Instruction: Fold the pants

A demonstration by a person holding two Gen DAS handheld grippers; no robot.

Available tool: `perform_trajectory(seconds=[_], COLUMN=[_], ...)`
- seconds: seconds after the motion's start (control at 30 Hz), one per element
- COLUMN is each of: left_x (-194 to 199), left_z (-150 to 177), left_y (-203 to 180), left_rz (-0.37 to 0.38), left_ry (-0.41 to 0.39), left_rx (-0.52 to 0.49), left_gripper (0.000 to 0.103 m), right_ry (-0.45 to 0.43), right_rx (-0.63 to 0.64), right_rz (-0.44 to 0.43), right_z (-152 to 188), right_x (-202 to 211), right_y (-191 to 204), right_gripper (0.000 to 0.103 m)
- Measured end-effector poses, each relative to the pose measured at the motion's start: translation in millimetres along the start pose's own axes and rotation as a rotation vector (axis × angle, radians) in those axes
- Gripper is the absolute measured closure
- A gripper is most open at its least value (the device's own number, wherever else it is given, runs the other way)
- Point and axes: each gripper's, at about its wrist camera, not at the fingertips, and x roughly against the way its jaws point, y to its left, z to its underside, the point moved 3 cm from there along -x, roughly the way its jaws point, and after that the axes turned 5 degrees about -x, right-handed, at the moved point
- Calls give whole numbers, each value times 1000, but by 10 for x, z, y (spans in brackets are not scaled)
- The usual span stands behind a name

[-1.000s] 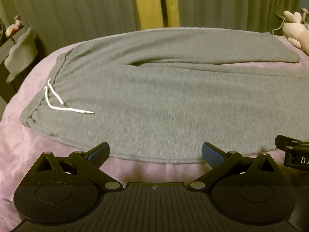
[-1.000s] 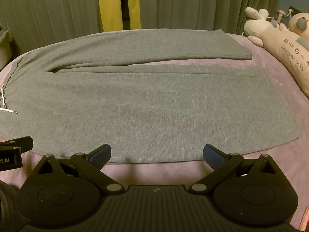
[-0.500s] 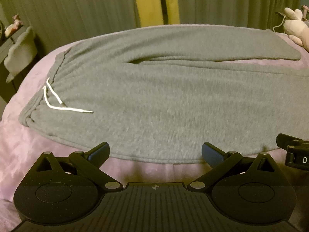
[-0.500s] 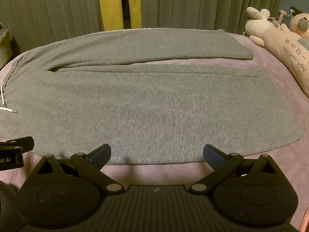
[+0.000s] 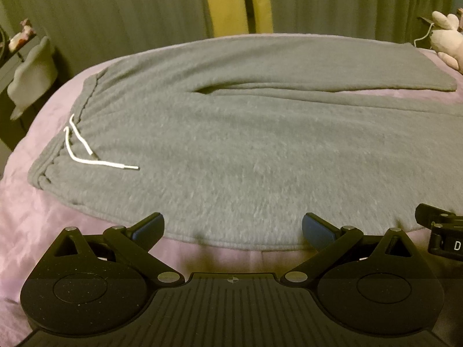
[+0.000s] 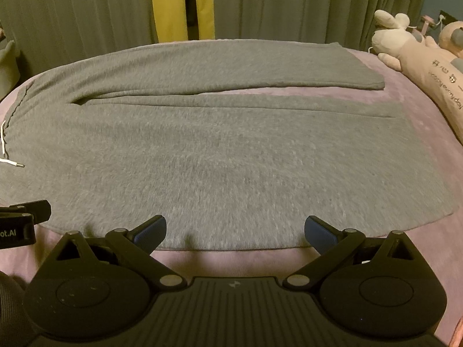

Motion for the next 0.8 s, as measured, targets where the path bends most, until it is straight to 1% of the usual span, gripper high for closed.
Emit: perform_trajectory(seconds=[0.5,0.8], left_x=[-85,-170], left_z=[-68,-108], left_y=[-36,-49], left_rz=[-8,-26], left_ry=[26,40], left_rx=[0,14], left_gripper=[0,0], right_ry=[14,30], right_rx=[-7,-22], right_rz=[-18,-39], right_z=[-33,-51], right_x=[-94,-164], right_y=[-25,-75], right_gripper=[1,1])
